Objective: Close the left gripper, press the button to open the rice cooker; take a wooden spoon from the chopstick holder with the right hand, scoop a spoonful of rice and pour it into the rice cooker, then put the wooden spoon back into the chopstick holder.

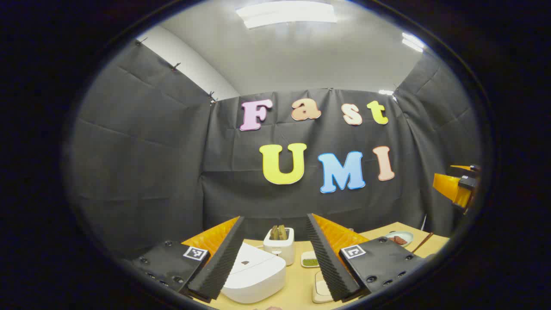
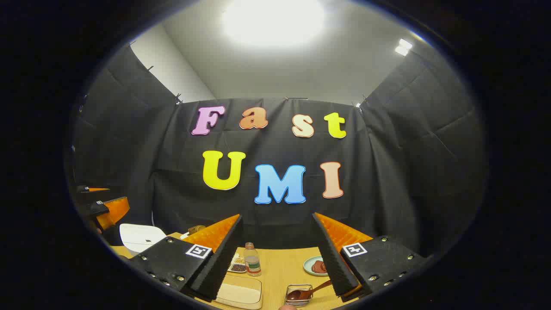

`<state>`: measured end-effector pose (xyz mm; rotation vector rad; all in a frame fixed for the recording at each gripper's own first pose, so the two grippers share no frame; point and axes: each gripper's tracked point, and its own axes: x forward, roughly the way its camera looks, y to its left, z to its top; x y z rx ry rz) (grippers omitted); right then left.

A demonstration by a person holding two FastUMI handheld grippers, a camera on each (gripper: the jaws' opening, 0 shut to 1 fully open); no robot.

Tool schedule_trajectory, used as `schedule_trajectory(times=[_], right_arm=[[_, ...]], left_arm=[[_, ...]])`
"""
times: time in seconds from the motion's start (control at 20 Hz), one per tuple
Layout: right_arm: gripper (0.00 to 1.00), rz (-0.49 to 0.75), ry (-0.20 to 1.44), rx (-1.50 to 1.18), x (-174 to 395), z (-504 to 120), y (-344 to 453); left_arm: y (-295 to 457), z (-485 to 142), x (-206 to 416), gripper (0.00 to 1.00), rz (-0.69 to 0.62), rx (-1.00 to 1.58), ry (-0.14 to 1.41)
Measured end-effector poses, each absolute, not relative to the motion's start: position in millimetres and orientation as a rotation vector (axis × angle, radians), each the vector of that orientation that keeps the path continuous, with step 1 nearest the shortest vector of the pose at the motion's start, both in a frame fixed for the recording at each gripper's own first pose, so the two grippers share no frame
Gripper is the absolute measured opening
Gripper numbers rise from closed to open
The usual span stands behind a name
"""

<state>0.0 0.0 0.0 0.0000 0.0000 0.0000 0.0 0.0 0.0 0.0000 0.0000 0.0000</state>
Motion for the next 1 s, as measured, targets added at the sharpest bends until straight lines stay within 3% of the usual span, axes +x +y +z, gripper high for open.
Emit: schedule_trajectory(times=[1.0], right_arm=[[0.95,0.010,0.021,-0.013,-7.7,-6.3,-6.0]], left_arm=[[9.0,-0.5,-6.6,0.99,0.018,0.000,0.009]])
